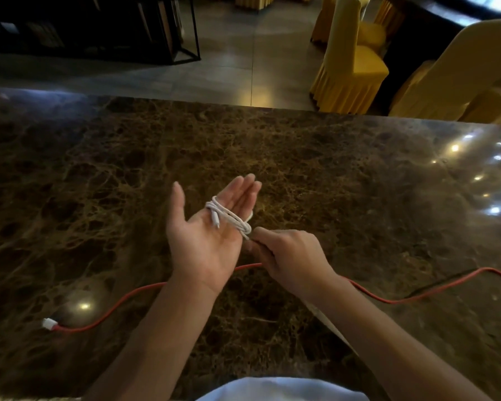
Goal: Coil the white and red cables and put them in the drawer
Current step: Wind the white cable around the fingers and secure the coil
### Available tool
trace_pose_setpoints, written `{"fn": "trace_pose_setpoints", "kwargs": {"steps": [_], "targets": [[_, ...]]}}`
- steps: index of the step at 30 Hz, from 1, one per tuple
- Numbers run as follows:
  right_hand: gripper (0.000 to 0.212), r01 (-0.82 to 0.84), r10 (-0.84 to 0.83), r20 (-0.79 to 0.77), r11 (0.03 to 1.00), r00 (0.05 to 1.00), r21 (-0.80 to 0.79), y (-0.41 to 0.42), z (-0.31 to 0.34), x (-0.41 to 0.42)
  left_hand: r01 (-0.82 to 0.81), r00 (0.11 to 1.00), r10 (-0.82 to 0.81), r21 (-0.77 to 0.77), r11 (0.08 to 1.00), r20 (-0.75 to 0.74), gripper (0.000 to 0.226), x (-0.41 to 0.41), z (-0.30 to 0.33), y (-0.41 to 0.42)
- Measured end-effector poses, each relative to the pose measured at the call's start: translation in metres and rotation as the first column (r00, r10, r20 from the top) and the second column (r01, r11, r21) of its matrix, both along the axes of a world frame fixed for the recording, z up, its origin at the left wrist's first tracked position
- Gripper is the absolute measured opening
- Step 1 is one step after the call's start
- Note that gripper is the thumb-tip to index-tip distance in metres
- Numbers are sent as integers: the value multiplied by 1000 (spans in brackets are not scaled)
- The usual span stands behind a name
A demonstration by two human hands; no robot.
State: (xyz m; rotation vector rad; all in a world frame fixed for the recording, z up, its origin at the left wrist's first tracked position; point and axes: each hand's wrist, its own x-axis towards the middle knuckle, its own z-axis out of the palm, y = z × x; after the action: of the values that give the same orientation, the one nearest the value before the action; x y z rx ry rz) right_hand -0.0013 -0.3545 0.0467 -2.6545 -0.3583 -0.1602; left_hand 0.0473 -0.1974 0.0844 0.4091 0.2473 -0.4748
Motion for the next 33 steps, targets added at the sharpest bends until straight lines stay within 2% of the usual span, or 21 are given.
{"fn": "trace_pose_setpoints", "kwargs": {"steps": [2,4,6,7,9,12,14,17,20,25,27,29,31,33], "targets": [[28,18,-14,-29,991,999,132,-1,-3,2,74,995,-78,64,995,69,75,-6,2,-1],[22,17,34,-124,921,992,388,-2,-2,2,142,980,-166,198,970,110,67,-11,2,-1],[47,65,226,-324,723,919,688,-9,6,3,209,964,-241,242,947,111,65,-14,-3,-1],[56,98,344,-382,621,857,778,-15,11,1,248,953,-279,223,943,118,66,-14,-6,-1],[53,184,504,-432,467,748,865,-23,23,2,329,922,-354,163,930,159,69,-16,-13,-1],[44,331,559,-461,323,689,887,-28,34,9,443,852,-456,109,890,257,60,-17,-18,-1],[36,385,548,-477,282,687,879,-25,34,13,507,800,-505,87,858,324,56,-17,-19,-3],[31,406,530,-513,315,675,858,-18,38,14,570,755,-538,33,821,375,60,-16,-23,-1],[31,411,505,-537,346,676,843,-12,42,13,556,767,-525,27,831,369,66,-16,-27,3],[34,499,470,-588,312,658,808,-1,34,12,575,756,-530,-5,818,384,76,-19,-31,1],[34,562,439,-624,279,647,778,2,27,10,573,760,-545,31,819,354,78,-23,-32,-3],[36,615,405,-664,262,629,743,3,23,7,566,753,-575,133,814,318,80,-26,-34,-6],[39,630,391,-673,252,628,734,3,22,5,581,711,-608,194,791,353,79,-25,-36,-7],[32,625,373,-661,231,651,745,3,26,3,599,664,-626,211,773,409,75,-24,-39,-7]]}}
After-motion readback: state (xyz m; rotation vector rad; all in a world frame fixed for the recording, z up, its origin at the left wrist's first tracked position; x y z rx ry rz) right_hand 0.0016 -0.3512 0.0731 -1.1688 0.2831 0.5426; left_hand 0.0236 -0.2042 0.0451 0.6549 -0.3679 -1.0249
